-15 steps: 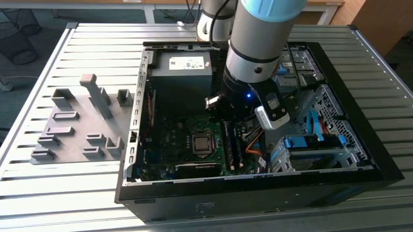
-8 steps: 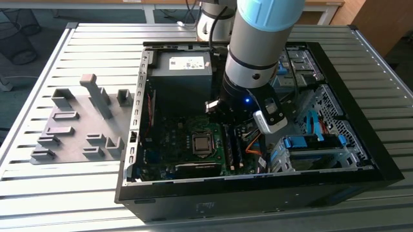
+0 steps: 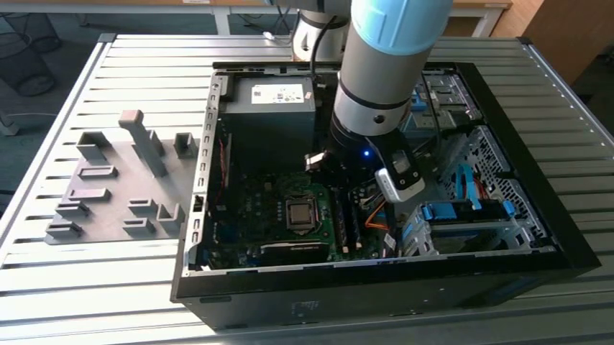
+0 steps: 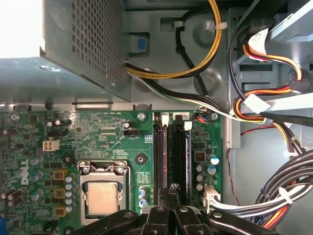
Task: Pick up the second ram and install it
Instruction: 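Press down the second ram until it locks into place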
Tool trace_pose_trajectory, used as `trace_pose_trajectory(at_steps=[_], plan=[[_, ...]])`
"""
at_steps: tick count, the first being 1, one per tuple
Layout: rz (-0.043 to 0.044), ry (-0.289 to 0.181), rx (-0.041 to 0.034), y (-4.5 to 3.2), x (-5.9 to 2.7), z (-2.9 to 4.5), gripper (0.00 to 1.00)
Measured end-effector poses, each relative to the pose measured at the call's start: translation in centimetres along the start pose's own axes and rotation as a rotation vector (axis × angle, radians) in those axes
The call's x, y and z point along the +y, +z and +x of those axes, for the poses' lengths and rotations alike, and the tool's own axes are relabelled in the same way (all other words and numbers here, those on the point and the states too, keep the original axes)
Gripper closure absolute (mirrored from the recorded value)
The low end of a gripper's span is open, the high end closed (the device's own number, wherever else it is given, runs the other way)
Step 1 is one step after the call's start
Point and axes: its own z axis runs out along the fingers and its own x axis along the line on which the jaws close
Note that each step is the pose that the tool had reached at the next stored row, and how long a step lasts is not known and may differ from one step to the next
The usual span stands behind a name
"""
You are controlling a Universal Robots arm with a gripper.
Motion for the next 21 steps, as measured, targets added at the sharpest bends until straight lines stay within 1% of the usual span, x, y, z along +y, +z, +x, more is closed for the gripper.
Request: trace_pose_trajectory(at_steps=[3, 7, 8, 10, 12, 14, 15, 21], plan=[[0.0016, 0.0, 0.0005, 0.27, -0.03, 0.0, 0.89], [0.0013, 0.0, 0.0005, 0.81, -0.03, -0.02, 0.89], [0.0022, 0.0, 0.0007, 0.8, -0.01, -0.03, 0.89], [0.0021, 0.0, 0.0005, 0.66, 0.01, -0.03, 0.89], [-0.0029, 0.0, -0.0011, 0.29, 0.05, -0.03, 0.89], [-0.0001, 0.0, 0.0, -0.31, 0.0, 0.01, 0.89], [-0.0001, 0.0, -0.0001, -0.44, 0.01, 0.01, 0.89], [0.0, 0.0, 0.0, -0.56, 0.01, 0.02, 0.89]])
